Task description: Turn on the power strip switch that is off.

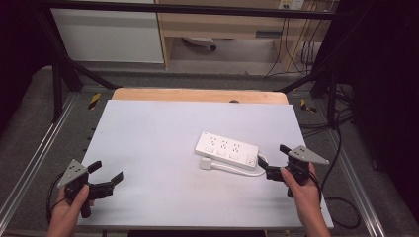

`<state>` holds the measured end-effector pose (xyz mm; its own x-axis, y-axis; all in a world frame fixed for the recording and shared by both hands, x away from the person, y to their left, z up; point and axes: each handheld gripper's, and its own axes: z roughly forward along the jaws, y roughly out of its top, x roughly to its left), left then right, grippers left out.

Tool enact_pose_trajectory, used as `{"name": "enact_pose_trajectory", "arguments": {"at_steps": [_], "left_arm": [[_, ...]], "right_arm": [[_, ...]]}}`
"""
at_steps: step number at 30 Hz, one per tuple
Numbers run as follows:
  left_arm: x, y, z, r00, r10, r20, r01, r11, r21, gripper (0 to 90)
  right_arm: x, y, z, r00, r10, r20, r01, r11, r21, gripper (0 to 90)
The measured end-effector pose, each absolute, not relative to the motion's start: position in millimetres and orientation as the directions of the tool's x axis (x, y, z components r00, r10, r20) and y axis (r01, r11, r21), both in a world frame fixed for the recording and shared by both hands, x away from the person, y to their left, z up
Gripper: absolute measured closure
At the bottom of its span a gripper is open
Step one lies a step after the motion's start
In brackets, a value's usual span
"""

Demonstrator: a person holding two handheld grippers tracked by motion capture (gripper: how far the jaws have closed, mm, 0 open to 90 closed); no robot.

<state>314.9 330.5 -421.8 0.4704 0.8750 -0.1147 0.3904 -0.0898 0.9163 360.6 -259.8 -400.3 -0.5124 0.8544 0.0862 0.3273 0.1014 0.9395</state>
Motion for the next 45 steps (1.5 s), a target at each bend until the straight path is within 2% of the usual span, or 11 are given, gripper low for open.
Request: {"name": "enact_pose_trajectory", "arguments": {"at_steps": [21,36,45], "left_arm": [[315,330,-422,0.473,0.873,-0.115,0.391,-0.091,0.916,5.6],[315,330,-422,0.475,0.873,-0.113,0.390,-0.094,0.916,5.6],[315,330,-422,0.476,0.872,-0.112,0.389,-0.094,0.916,5.6]], "right_arm": [[398,-211,-383,-0.561,0.824,0.082,0.332,0.133,0.934,2.5],[418,-183,-385,-0.555,0.826,0.093,0.334,0.119,0.935,3.3],[425,-169,-384,-0.559,0.824,0.094,0.321,0.109,0.941,12.9]]}}
